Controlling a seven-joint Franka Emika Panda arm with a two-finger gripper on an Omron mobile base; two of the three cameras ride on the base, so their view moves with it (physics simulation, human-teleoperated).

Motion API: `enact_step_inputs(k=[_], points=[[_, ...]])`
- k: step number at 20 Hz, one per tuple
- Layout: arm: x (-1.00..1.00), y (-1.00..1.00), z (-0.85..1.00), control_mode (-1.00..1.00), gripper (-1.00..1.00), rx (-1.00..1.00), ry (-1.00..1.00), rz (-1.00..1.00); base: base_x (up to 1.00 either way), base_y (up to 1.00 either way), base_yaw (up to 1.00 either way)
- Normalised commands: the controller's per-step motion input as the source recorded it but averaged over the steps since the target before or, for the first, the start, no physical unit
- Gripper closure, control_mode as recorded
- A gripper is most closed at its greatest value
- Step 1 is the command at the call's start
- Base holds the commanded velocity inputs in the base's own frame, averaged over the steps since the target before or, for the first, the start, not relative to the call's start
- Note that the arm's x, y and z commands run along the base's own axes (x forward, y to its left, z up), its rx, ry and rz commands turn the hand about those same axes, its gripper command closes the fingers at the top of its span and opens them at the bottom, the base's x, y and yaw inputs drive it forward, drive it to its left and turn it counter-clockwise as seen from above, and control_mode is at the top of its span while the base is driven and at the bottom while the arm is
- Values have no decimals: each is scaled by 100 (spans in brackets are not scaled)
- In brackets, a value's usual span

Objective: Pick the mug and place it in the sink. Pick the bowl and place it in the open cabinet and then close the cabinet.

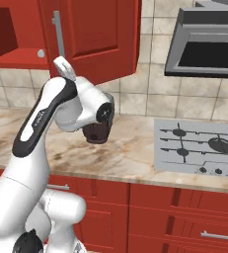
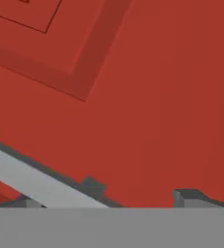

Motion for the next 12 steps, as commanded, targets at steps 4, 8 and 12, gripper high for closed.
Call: enact_step_inputs(k=[4,8,12], points=[[100,0,20,-100,-100,-12,-1,-19,0,0,0],[97,7,0,-100,-100,-8,0,-20,0,0,0],[90,11,0,-100,-100,-8,-2,-20,0,0,0]])
